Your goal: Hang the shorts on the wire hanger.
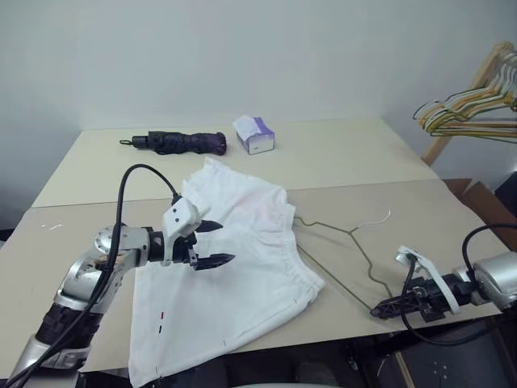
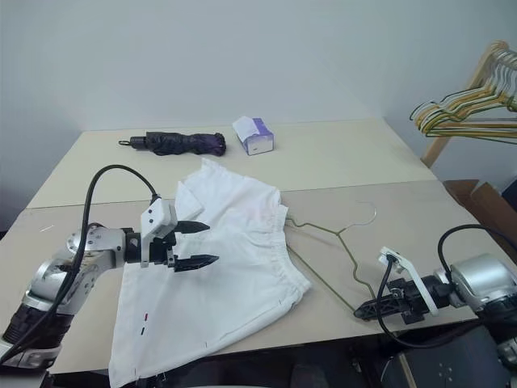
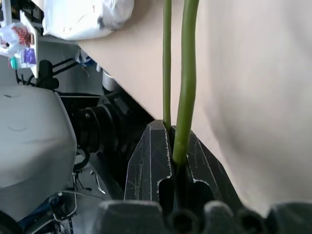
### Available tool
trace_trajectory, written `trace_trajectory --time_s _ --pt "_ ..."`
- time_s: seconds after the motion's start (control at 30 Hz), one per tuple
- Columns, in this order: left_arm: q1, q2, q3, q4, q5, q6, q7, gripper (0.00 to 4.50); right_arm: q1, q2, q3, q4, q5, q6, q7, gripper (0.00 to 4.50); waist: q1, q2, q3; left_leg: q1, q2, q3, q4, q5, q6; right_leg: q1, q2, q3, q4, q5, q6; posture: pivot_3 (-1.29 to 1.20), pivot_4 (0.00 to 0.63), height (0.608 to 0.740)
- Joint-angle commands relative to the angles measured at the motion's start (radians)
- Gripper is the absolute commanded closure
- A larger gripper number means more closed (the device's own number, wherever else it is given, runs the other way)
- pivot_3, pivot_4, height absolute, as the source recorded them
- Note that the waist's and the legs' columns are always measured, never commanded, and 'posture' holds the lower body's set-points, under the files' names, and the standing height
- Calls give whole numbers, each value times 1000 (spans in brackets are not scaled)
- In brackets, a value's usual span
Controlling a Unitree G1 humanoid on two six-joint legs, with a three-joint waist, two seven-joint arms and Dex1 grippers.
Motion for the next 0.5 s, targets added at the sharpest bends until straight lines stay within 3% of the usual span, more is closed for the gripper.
trace_trajectory --time_s 0.03,0.13,0.37,0.5 --pt "-12 -6 9 -18 13 -30 10 44 -75 10 41 46 -22 -54 78 4500 2 0 0 0 0 0 0 0 0 0 0 0 0 0 0 33 0 740" --pt "-7 -16 5 -20 23 -39 18 44 -181 73 109 151 -44 -16 78 4500 1 0 0 0 0 0 0 0 0 1 0 0 0 0 0 48 0 740" --pt "8 -28 -3 -38 41 -48 28 44 -301 97 251 240 -6 -72 78 4500 13 0 0 -1 0 0 0 0 0 0 1 0 0 1 -1 68 0 740" --pt "22 -38 -11 -40 56 -52 38 44 -409 191 254 437 -54 -88 78 4500 11 0 0 0 0 0 0 0 0 0 1 0 1 1 -1 80 0 740"
